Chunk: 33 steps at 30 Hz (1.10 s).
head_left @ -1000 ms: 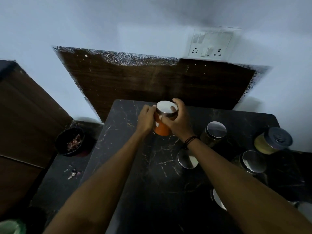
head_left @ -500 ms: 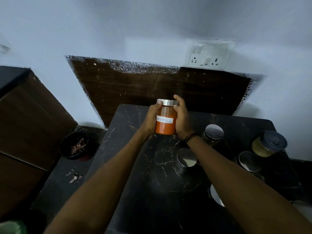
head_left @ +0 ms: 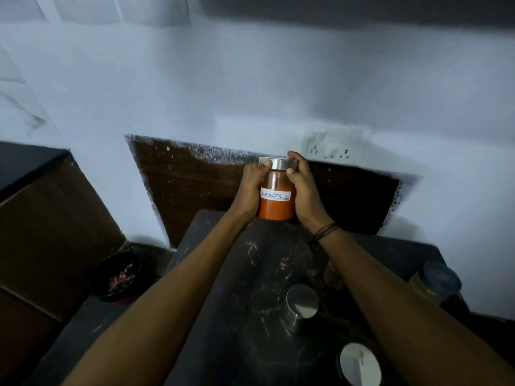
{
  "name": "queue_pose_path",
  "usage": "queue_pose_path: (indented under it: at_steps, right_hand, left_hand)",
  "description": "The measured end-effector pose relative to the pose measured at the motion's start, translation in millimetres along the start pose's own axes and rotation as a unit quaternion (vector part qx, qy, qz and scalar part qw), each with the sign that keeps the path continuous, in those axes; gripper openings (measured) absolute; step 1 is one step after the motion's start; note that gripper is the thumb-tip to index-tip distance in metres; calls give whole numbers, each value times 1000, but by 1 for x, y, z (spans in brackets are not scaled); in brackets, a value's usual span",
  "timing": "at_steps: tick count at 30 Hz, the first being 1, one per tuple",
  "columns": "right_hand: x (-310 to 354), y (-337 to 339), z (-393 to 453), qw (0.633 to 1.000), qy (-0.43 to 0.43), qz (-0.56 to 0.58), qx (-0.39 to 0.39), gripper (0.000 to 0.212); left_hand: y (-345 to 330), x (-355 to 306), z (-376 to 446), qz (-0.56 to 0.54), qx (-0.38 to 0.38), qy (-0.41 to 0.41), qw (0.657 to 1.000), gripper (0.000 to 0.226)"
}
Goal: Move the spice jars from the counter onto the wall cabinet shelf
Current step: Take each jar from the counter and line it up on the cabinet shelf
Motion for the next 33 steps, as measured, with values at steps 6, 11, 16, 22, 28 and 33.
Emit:
queue_pose_path:
  at_steps: [6, 11, 16, 22, 28, 33]
  right_hand:
    - [146, -3, 35, 990, 143, -18, -15, 68]
    - [249, -2, 52, 968, 244, -18, -46, 69]
    - [332, -4, 74, 938, 333, -48, -85, 42]
    - [382, -15, 123, 930, 345, -106, -74, 35]
    - [381, -28, 187, 948, 290, -115, -58, 27]
    - [373, -38, 233, 958, 260, -123, -11, 33]
  left_hand:
    - [-36, -149, 9, -26, 42, -144, 988, 60]
    - [-59, -242, 13, -60, 55, -217, 973, 50]
    - [-81, -326, 23, -101, 17, -283, 954, 59]
    - [-95, -377, 64, -84, -6, -299, 950, 50]
    - [-106, -392, 127, 4, 4, -302, 953, 58]
    - [-110, -396, 170, 48, 14, -290, 956, 47]
Point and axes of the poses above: each hand's wrist, its own z-axis towards the middle knuckle, its own y-axis out of the back of the hand, x = y × z, the point moved 6 cm from there along z, towards the middle knuckle, and after that the axes turned 13 degrees about -x, right-handed, at the moved point
